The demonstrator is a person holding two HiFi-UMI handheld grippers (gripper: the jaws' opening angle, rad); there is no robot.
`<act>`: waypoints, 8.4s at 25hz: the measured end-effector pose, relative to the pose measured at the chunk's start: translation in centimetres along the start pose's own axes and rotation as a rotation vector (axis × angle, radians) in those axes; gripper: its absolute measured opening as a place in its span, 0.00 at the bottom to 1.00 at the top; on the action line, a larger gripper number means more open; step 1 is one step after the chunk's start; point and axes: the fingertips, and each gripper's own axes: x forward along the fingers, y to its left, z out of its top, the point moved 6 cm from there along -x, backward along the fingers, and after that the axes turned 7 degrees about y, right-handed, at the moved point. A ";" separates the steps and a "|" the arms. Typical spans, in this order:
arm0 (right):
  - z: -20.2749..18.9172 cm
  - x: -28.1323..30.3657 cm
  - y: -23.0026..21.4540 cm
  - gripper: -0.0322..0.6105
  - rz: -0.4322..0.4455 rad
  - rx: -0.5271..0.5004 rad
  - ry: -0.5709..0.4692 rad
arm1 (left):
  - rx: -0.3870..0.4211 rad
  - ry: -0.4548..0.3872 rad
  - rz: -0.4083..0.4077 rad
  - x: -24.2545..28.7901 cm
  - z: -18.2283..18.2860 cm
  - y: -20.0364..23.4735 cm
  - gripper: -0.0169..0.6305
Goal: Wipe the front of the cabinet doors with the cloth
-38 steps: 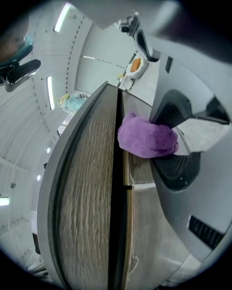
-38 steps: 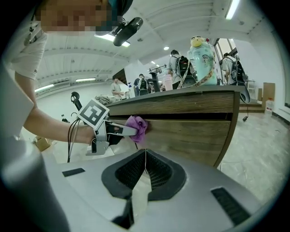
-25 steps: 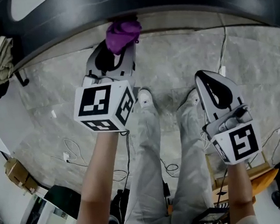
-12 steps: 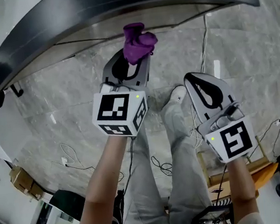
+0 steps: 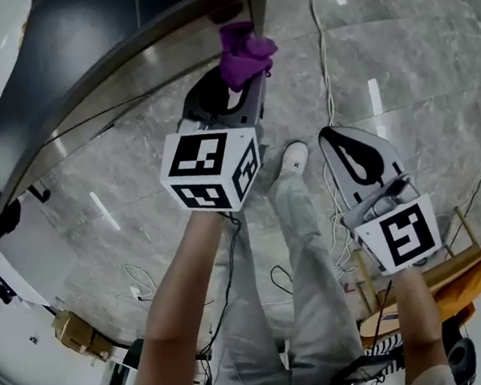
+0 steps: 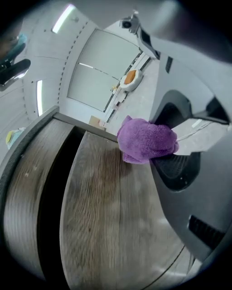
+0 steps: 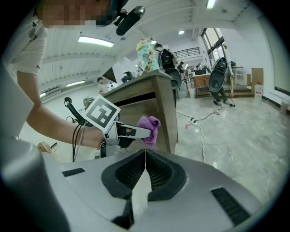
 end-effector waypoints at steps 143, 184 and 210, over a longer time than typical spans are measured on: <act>-9.4 8.1 0.1 0.09 -0.025 0.202 0.028 | 0.174 0.545 0.275 8.5 -14.8 19.5 0.24; -15.2 0.7 -8.9 0.09 -0.131 0.365 -0.015 | 0.342 0.704 0.123 22.1 -16.0 7.8 0.24; -5.0 14.0 6.7 0.09 0.005 0.201 -0.037 | 0.066 0.720 0.376 3.8 -19.4 29.9 0.24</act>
